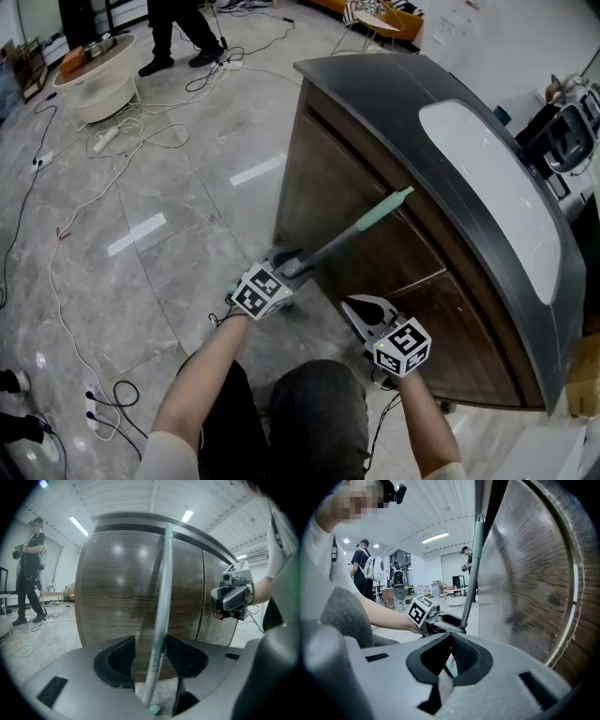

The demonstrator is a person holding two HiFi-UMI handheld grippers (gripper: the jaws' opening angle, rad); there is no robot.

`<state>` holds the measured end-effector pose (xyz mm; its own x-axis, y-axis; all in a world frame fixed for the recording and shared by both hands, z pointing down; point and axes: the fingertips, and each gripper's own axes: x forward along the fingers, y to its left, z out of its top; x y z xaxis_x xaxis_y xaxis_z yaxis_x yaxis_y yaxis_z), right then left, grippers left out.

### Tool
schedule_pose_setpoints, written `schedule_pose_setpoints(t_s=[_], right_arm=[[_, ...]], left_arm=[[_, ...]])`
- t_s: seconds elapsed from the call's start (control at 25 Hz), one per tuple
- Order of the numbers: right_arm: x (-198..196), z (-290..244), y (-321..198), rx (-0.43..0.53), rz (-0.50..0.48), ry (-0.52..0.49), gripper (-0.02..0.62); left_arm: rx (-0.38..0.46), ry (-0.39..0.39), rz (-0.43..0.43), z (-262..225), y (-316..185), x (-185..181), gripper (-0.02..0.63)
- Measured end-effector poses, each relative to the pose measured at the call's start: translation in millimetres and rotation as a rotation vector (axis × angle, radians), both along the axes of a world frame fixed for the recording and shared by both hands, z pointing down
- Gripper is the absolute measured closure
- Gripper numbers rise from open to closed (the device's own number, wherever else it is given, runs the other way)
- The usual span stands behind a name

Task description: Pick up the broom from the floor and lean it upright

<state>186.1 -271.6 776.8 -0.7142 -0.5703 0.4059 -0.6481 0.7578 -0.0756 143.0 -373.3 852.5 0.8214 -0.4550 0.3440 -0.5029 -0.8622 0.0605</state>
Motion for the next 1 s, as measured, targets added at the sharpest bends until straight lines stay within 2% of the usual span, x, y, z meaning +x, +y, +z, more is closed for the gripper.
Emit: schedule_pose_setpoints(t_s=[0.12, 0.24, 0.28, 0.36, 0.44, 0.76, 1.0], right_arm=[[0, 0, 0, 0.003, -0.001, -0.008, 0.595], [2, 2, 0, -0.001, 0.002, -0.008, 0.595], [4, 4, 0, -0.003, 0.004, -0.009, 0.595], [7, 6, 0, -0.006, 0.009, -0.014, 0.595], [10, 7, 1, -0.009, 0.013, -0.019, 0.595], [16, 17, 8, -0.023, 0.036, -0.050, 0.595], [21, 18, 11, -0.033, 0.049, -0.059, 0.595]], left_arm=[[-0.035, -0.037, 0.006, 17, 1, 1, 0.385], [-0.103, -0.012, 0.018, 31, 4, 6, 0.388], [-0.131, 0.016, 0.029, 34, 6, 8, 0.404], [-0.173, 0.072, 0.057, 38, 9, 12, 0.484], [-0.187, 0.089, 0.097, 37, 12, 14, 0.488], [-0.203, 0.016, 0.260, 38, 34, 22, 0.509], [-0.280, 0.039, 0.336, 36, 54, 14, 0.515]])
